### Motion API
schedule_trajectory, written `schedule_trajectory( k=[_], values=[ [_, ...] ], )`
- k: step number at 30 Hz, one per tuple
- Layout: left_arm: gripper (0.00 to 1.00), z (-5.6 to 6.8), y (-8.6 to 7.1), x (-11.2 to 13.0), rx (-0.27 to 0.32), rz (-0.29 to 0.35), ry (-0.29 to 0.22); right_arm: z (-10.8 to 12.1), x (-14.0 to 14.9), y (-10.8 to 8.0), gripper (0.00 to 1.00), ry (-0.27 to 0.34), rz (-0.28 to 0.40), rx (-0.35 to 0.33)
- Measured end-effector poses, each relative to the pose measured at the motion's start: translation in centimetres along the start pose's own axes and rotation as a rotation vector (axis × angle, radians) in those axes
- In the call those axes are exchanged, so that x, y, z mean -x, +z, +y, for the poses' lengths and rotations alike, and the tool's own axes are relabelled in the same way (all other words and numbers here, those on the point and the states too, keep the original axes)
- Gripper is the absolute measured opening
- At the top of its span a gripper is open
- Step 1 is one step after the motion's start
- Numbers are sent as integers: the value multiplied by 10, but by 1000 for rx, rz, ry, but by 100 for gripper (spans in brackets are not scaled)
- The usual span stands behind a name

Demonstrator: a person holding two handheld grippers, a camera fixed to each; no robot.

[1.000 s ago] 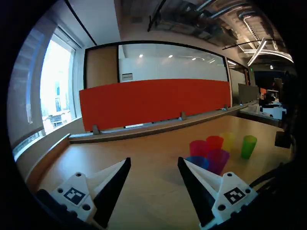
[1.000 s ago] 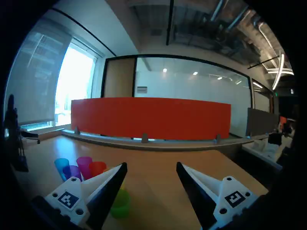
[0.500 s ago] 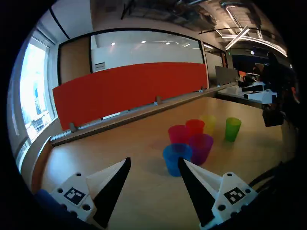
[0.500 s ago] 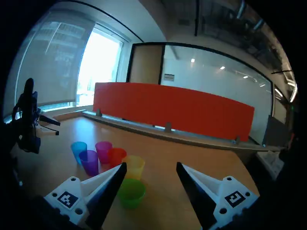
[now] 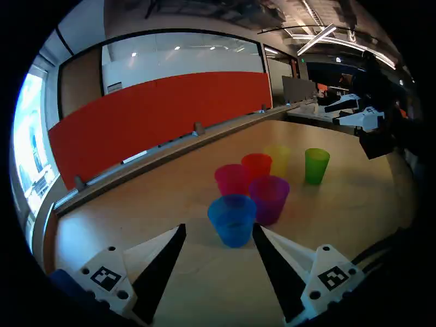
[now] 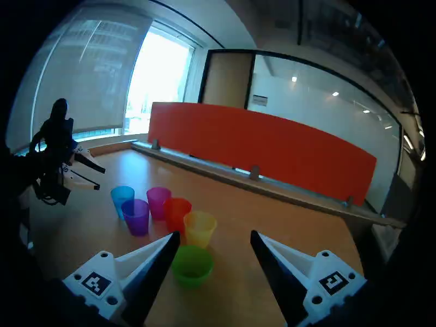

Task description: Pour water

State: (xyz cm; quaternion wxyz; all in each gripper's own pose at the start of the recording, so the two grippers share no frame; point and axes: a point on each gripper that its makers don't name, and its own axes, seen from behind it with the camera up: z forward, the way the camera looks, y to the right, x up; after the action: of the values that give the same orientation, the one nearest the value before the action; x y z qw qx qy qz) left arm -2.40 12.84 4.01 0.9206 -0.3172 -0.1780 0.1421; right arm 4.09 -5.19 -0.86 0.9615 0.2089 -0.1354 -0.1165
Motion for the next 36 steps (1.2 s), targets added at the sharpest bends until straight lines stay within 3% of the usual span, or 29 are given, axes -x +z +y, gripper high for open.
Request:
schedule_trajectory(
  k=[11, 21, 36],
  values=[
    [90, 4, 27, 19, 55, -54, -9, -1, 12, 5, 100, -6, -25, -18],
    [90, 10, 44, 33, 103, -107, 21, -1, 16, 14, 100, -17, -37, -29],
    [91, 16, 64, 33, 138, -127, 32, 0, 27, 22, 100, -18, -54, -41]
  ],
)
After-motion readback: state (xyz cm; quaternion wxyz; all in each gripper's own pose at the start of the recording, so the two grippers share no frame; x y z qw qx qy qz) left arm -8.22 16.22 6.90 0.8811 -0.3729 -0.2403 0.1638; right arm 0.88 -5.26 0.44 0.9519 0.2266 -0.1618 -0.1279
